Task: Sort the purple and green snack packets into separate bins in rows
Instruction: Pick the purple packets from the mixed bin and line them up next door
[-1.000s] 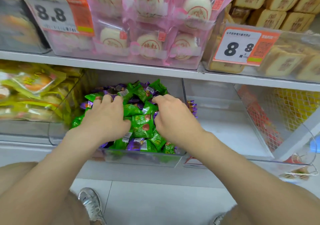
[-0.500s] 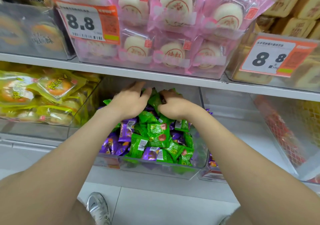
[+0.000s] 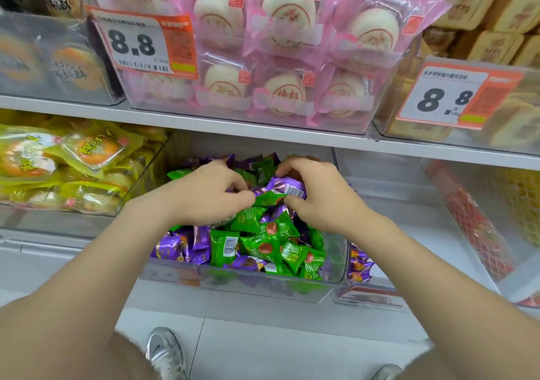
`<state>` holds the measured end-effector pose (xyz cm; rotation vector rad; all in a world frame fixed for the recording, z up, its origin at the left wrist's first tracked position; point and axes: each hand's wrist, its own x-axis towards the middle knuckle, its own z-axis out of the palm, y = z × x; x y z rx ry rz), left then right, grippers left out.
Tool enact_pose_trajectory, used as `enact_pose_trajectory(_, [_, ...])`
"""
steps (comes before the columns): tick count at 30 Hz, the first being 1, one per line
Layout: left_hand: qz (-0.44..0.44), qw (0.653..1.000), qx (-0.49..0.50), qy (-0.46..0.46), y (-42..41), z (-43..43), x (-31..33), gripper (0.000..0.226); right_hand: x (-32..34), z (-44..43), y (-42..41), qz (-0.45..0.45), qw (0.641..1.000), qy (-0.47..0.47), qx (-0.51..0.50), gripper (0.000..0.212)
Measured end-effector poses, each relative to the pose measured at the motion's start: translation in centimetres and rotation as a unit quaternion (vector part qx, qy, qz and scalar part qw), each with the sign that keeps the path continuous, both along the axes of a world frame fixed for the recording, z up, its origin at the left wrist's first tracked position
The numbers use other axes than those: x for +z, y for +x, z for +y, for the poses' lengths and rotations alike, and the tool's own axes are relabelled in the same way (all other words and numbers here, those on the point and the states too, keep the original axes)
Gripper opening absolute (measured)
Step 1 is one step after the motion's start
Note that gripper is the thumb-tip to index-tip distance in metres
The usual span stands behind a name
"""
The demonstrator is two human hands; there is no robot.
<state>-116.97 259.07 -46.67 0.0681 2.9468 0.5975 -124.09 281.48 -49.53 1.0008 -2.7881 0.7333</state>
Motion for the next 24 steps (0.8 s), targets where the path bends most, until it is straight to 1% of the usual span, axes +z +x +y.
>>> enact_pose_trajectory(2, [0.017, 1.0, -0.006, 0.007, 0.8, -0.1, 0.0, 0.067, 0.0, 0.3, 0.8, 0.032, 0.999, 0.0, -0.019, 0.042])
enact_pose_trajectory(3, [0.03, 0.999, -0.013, 0.007, 1.1, -0.2, 0.0, 0.062, 0.1, 0.5, 1.2, 0.031, 0.999, -0.011, -0.027, 0.042])
enact_pose_trajectory(5, [0.056, 0.998, -0.019, 0.018, 1.7, 0.0, -0.2, 0.035, 0.8, 1.0, 2.1, 0.006, 0.997, -0.065, -0.038, 0.041])
enact_pose_trajectory(6, [0.06, 0.998, -0.03, 0.018, 1.9, 0.1, -0.4, 0.028, 1.2, 1.3, 2.6, -0.015, 0.995, -0.089, -0.045, 0.039])
enact_pose_trajectory(8, [0.047, 0.997, -0.055, -0.004, 2.0, 0.3, -1.0, 0.039, 1.9, 1.8, 3.4, -0.071, 0.989, -0.111, -0.06, 0.034])
enact_pose_trajectory(9, [0.045, 0.997, -0.059, -0.02, 1.9, 0.3, -1.5, 0.043, 2.1, 2.0, 3.8, -0.103, 0.986, -0.116, -0.063, 0.027])
enact_pose_trajectory(10, [0.052, 0.996, -0.059, -0.031, 1.8, 0.3, -1.9, 0.044, 2.4, 2.2, 4.1, -0.136, 0.981, -0.127, -0.062, 0.02])
enact_pose_trajectory(11, [0.068, 0.995, -0.059, -0.036, 1.7, 0.4, -2.1, 0.042, 2.6, 2.4, 4.3, -0.173, 0.972, -0.147, -0.059, 0.018])
enact_pose_trajectory(12, [0.093, 0.993, -0.056, -0.035, 1.6, 0.6, -2.2, 0.034, 2.9, 2.7, 4.6, -0.216, 0.959, -0.173, -0.055, 0.021])
enact_pose_trajectory(13, [0.128, 0.99, -0.055, -0.023, 1.5, 0.8, -2.2, 0.023, 3.1, 3.0, 4.7, -0.267, 0.941, -0.202, -0.049, 0.025])
enact_pose_trajectory(14, [0.167, 0.985, -0.051, -0.001, 1.6, 1.2, -2.0, 0.017, 3.4, 3.3, 5.0, -0.318, 0.919, -0.228, -0.038, 0.028])
enact_pose_trajectory(15, [0.212, 0.976, -0.044, 0.027, 1.6, 1.5, -1.9, 0.02, 3.6, 3.7, 5.1, -0.362, 0.898, -0.25, -0.022, 0.03])
enact_pose_trajectory(17, [0.273, 0.957, -0.027, 0.091, 1.9, 2.8, -1.2, 0.025, 4.1, 4.9, 5.2, -0.434, 0.853, -0.289, 0.004, 0.029])
enact_pose_trajectory(18, [0.287, 0.95, -0.023, 0.121, 2.2, 3.7, -1.0, 0.025, 4.4, 5.7, 5.1, -0.461, 0.835, -0.3, 0.01, 0.027])
enact_pose_trajectory(19, [0.293, 0.945, -0.025, 0.145, 2.4, 4.6, -0.9, 0.024, 4.6, 6.6, 4.8, -0.478, 0.824, -0.304, 0.007, 0.024])
enact_pose_trajectory(21, [0.282, 0.94, -0.022, 0.191, 2.5, 6.7, -1.1, 0.024, 4.8, 8.6, 4.0, -0.479, 0.826, -0.297, -0.024, 0.016])
enact_pose_trajectory(22, [0.272, 0.938, -0.01, 0.217, 2.5, 7.7, -1.3, 0.024, 4.5, 9.8, 3.3, -0.462, 0.838, -0.286, -0.055, 0.016])
enact_pose_trajectory(23, [0.264, 0.934, 0.004, 0.241, 2.4, 8.6, -1.6, 0.026, 3.9, 10.9, 2.7, -0.424, 0.861, -0.263, -0.094, 0.016])
enact_pose_trajectory(24, [0.258, 0.93, 0.019, 0.261, 2.1, 9.4, -1.8, 0.028, 3.2, 11.9, 1.9, -0.364, 0.894, -0.222, -0.136, 0.014])
